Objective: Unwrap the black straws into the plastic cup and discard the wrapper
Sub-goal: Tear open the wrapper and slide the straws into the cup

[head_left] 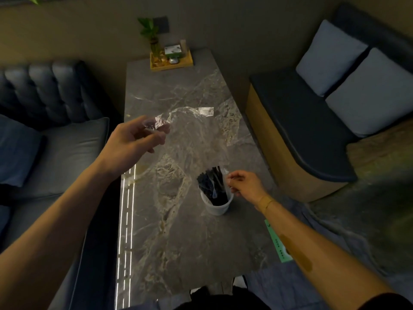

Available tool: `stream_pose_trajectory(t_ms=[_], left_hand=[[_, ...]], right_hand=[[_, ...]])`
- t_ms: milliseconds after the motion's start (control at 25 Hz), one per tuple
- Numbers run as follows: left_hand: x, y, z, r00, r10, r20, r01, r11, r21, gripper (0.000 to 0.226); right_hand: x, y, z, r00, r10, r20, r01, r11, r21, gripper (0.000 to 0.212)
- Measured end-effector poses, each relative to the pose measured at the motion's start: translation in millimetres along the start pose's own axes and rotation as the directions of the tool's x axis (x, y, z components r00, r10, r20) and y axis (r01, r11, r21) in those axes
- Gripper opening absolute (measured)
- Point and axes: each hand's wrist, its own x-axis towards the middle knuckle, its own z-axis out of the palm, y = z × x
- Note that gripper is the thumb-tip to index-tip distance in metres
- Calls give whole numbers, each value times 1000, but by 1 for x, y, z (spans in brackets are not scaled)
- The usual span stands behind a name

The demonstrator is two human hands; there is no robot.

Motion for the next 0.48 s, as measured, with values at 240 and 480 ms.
stream_pose_trajectory(t_ms=[240,480], left_hand=[[-9,13,-12,998,27,-58,-27,1000,-8,21],[-16,18,-31,990,71,-125,-81,994,-75,18]], right_hand=[[-7,-18,6,999,-47,-17,48,999,26,11],[-18,-41,2,995,-94,-36,98,984,149,4]])
